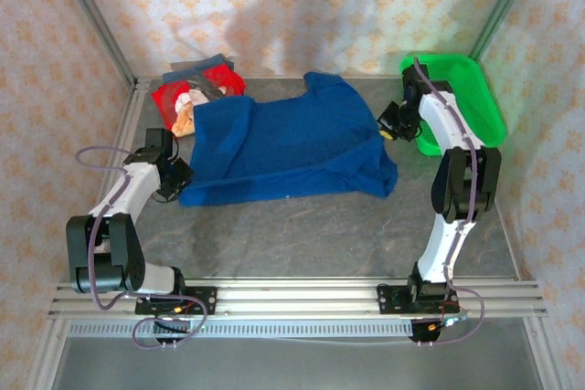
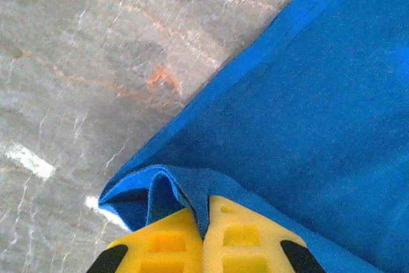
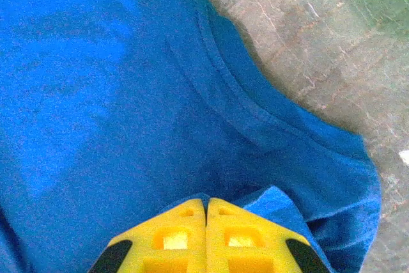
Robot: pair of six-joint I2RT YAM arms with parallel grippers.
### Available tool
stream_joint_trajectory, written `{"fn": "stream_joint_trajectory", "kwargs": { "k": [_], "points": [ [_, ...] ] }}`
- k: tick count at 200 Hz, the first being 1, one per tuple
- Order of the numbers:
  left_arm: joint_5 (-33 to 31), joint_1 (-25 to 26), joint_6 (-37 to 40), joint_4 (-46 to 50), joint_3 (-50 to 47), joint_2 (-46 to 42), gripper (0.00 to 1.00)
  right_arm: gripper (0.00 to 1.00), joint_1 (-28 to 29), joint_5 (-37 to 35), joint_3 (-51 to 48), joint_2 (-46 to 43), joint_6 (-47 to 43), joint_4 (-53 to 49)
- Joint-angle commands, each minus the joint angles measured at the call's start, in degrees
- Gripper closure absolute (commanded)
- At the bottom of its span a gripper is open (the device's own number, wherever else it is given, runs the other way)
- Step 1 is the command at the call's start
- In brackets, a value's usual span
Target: Fold and stack the t-shirts
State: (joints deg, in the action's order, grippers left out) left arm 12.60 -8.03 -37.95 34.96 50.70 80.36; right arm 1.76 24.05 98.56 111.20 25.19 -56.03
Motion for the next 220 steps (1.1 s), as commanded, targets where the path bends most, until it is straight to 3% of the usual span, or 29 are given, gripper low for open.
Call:
{"fn": "stream_joint_trajectory", "kwargs": {
  "k": [1, 112, 123, 130, 146, 181, 186, 203, 220],
  "points": [
    [-2.2, -0.7, 1.8, -1.7, 2.4, 1.9, 1.00, 1.00, 0.5, -4.0, 4.4, 2.7, -2.1, -3.0],
    [-1.8, -0.7, 2.5, -4.8, 4.6, 9.5, 1.00, 1.00, 2.7, -7.2, 18.5, 13.3, -5.2, -8.5],
    [-1.6, -0.6, 2.4, -5.0, 5.5, 10.7, 0.89, 1.00, 2.8, -7.3, 19.4, 14.2, -4.9, -8.7],
    [-1.4, -0.7, 2.1, -5.5, 6.0, 11.0, 0.88, 1.00, 2.9, -7.1, 20.2, 14.8, -4.6, -8.7],
    [-1.0, -0.7, 1.4, -6.6, 7.1, 11.3, 0.97, 1.00, 3.1, -7.0, 22.1, 16.3, -4.1, -8.9],
    [0.1, -0.7, 1.7, -5.3, 11.9, 14.3, 0.98, 1.00, 3.2, -7.3, 26.7, 19.6, -3.5, -10.3],
    [0.1, -0.6, 1.8, -5.1, 12.3, 14.6, 0.95, 1.00, 3.2, -7.2, 27.3, 20.2, -3.4, -10.3],
    [0.0, -0.7, 2.0, -3.9, 13.3, 14.8, 0.65, 1.00, 3.2, -6.0, 29.3, 21.9, -2.6, -9.8],
    [-2.2, -1.2, 1.5, -1.7, 13.9, 13.8, 0.44, 1.00, 3.2, -4.3, 31.9, 23.9, -1.5, -8.7]
  ]
}}
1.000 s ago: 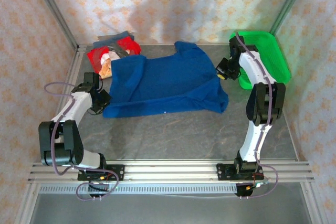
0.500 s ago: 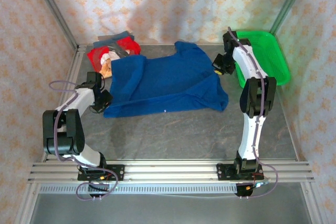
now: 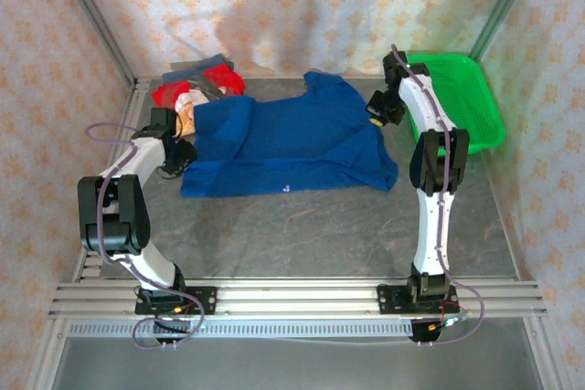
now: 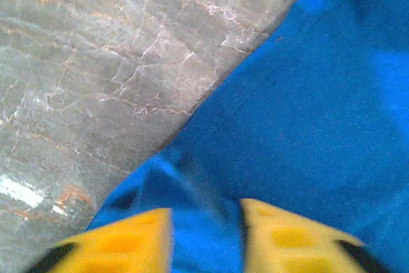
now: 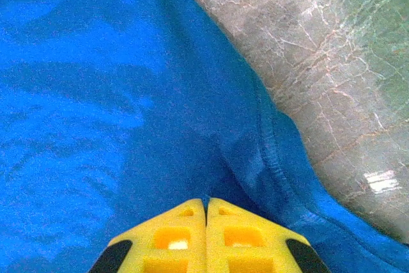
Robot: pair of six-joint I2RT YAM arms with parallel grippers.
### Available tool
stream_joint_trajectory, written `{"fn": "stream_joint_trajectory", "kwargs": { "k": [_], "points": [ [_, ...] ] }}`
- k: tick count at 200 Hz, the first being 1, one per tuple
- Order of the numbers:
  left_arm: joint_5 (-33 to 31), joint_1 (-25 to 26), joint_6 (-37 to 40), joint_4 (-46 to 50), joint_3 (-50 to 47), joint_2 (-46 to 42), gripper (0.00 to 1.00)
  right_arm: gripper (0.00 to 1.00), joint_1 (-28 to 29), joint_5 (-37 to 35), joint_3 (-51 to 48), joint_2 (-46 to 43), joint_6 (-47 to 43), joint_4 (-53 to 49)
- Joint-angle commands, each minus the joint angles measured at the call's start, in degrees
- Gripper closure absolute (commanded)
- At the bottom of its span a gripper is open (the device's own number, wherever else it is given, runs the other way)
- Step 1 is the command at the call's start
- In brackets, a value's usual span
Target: Fold and stack the t-shirts
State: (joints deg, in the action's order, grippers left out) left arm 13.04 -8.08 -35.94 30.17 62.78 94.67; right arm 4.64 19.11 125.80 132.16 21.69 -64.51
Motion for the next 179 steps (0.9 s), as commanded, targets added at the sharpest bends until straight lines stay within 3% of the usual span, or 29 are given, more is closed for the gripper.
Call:
{"fn": "stream_joint_trajectory", "kwargs": {
  "k": [1, 24, 46, 65, 83, 130, 154, 179],
  "points": [
    [-2.6, -1.3, -0.6, 3.2, 1.8, -0.6, 0.43, 1.00, 0.3, 0.8, 4.8, 3.1, 2.1, -0.2],
    [-2.9, -1.8, -1.2, 5.4, 2.7, -3.8, 0.31, 0.92, 0.3, 3.6, 9.5, 6.2, 3.4, 1.1],
    [-0.6, -1.2, -2.2, 6.2, 1.8, -8.9, 0.29, 0.57, 0.3, 8.9, 13.1, 7.7, 4.0, 3.2],
    [1.7, 0.1, -2.6, 6.4, -1.2, -13.6, 0.29, 0.46, 0.3, 9.6, 11.4, 4.4, 1.8, 3.6],
    [3.2, 0.3, -3.6, 6.1, -6.3, -17.5, 0.29, 0.36, 0.3, 8.6, 2.7, -3.5, -2.2, 4.6],
    [6.6, 0.2, -5.7, -1.4, -18.5, -19.8, 0.30, 0.32, -0.2, 3.5, -31.7, -27.1, -4.5, 8.7],
    [8.1, -0.5, -7.1, -7.7, -21.5, -16.9, 0.32, 0.36, -1.9, 4.4, -46.9, -33.0, -1.3, 15.6],
    [9.1, -1.2, -7.5, -12.2, -22.2, -12.6, 0.33, 0.42, -2.8, 5.7, -54.5, -33.7, 0.5, 20.9]
  ]
}}
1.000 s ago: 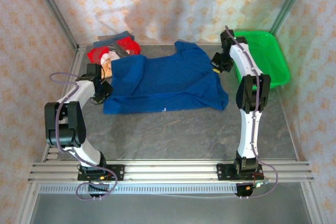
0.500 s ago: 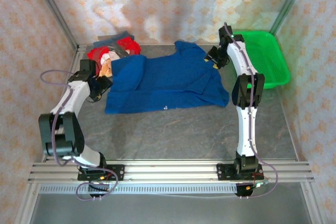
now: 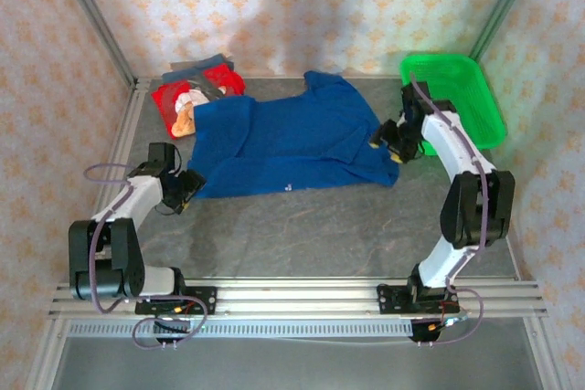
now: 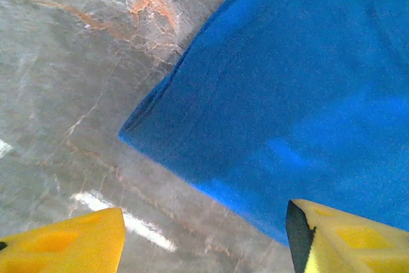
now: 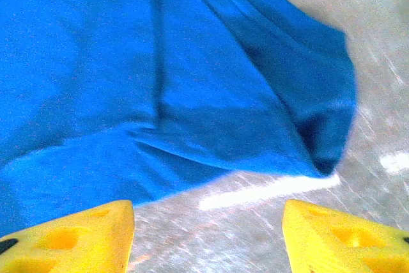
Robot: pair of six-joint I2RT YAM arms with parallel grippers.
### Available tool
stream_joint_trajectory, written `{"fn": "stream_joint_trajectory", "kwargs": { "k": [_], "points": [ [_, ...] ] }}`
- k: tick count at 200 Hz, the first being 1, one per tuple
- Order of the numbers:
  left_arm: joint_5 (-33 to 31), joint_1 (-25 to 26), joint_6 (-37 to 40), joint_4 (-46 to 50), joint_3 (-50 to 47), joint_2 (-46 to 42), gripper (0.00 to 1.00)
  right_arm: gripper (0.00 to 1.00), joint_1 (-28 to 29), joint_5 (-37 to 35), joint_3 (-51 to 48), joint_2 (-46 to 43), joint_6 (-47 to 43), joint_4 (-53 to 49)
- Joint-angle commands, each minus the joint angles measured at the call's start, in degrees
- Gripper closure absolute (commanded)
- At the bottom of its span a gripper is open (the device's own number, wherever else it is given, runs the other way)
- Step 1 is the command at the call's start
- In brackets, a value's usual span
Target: Fold and stack the t-shirts
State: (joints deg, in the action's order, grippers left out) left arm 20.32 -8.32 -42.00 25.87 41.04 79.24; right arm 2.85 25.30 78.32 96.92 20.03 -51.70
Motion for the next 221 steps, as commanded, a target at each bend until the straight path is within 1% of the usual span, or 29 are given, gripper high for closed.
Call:
{"fn": "stream_joint_trajectory", "kwargs": {
  "k": [1, 24, 58, 76, 88, 93, 106, 121, 146, 181, 202, 221],
  "points": [
    [1.9, -0.9, -1.4, -8.0, -0.5, 3.0, 0.33, 0.42, -1.0, -0.5, -7.2, 1.6, 2.3, 8.3],
    [2.0, -1.4, -1.6, -11.1, -0.4, 5.7, 0.35, 0.46, -1.4, 1.6, -9.4, 3.2, 3.9, 12.0],
    [1.3, -1.6, -1.7, -12.2, 0.9, 8.7, 0.39, 0.52, -1.6, -0.4, -8.9, 7.1, 3.1, 13.2],
    [0.4, -1.8, -1.6, -12.0, 1.2, 10.3, 0.44, 0.56, -1.9, -1.9, -7.6, 9.2, 2.1, 13.0],
    [-0.4, -2.0, -1.6, -11.6, 1.5, 11.6, 0.48, 0.64, -2.2, -2.7, -6.7, 10.3, 1.6, 12.4],
    [-0.6, -2.1, -1.5, -11.5, 1.6, 12.1, 0.50, 0.70, -2.3, -3.0, -6.3, 10.6, 1.3, 12.2],
    [-1.6, -2.6, -1.4, -10.2, 2.1, 13.3, 0.53, 0.89, -2.7, -4.0, -5.4, 11.2, 0.7, 11.3],
    [-2.7, -3.1, -0.7, -8.5, 2.7, 14.5, 0.56, 1.00, -2.9, -4.7, -4.7, 10.7, 0.0, 10.0],
    [-5.3, -3.5, 1.1, -5.3, 3.8, 15.6, 0.59, 1.00, -2.8, -6.7, -3.2, 8.9, -2.5, 6.2],
    [-7.7, -4.2, 3.2, -2.2, 5.5, 17.1, 0.61, 1.00, -2.8, -8.9, -1.6, 5.9, -7.6, -3.5],
    [-8.8, -4.2, 4.5, -0.7, 6.6, 18.0, 0.62, 1.00, -2.9, -12.0, -2.8, 4.0, -8.9, -8.4],
    [-9.4, -4.2, 5.6, 0.3, 7.3, 18.9, 0.64, 1.00, -2.9, -14.0, -5.1, 2.3, -8.5, -9.9]
  ]
}}
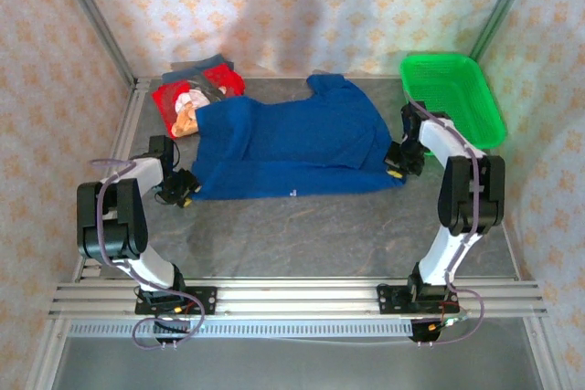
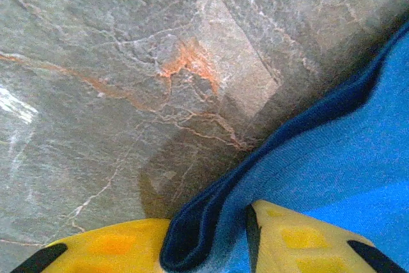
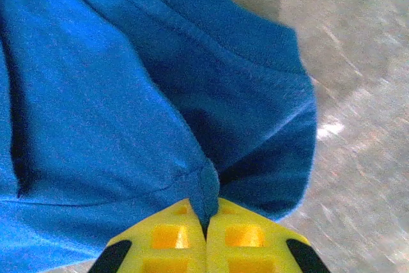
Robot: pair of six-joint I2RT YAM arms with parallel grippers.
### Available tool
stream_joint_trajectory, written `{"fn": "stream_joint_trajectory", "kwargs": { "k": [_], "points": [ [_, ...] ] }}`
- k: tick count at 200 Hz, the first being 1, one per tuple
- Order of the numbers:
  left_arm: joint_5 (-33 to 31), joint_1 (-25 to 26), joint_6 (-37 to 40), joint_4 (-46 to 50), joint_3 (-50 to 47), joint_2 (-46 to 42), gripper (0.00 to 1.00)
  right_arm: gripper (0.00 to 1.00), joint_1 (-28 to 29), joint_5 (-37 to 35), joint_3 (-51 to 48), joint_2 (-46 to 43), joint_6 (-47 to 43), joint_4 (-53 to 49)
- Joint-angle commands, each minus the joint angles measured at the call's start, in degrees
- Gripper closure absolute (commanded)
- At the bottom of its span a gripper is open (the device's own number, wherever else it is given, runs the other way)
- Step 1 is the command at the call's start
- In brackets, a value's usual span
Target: Fold and stack the t-shirts
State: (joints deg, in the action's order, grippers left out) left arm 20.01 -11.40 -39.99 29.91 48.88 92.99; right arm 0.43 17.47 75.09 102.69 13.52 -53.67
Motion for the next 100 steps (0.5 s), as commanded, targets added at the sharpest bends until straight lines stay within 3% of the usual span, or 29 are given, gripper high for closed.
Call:
{"fn": "stream_joint_trajectory", "kwargs": {
  "k": [1, 54, 73, 100],
  "points": [
    [-9.2, -1.1, 3.6, -3.6, -0.6, 5.2, 0.64, 1.00, -0.4, -6.3, -2.0, -3.6, -1.9, -7.9],
    [-8.9, -1.1, 5.2, -2.2, -3.4, 3.8, 0.66, 0.96, -0.2, -4.9, -10.0, -5.9, 1.3, -5.9],
    [-7.9, -1.1, 5.3, -2.9, -5.3, 1.9, 0.65, 0.86, -0.2, -3.5, -12.6, -6.1, 2.6, -3.2],
    [-4.4, -0.7, 4.4, -4.6, -6.4, -1.1, 0.54, 0.75, -0.2, -2.3, -12.9, -7.0, 4.4, 2.5]
  ]
}}
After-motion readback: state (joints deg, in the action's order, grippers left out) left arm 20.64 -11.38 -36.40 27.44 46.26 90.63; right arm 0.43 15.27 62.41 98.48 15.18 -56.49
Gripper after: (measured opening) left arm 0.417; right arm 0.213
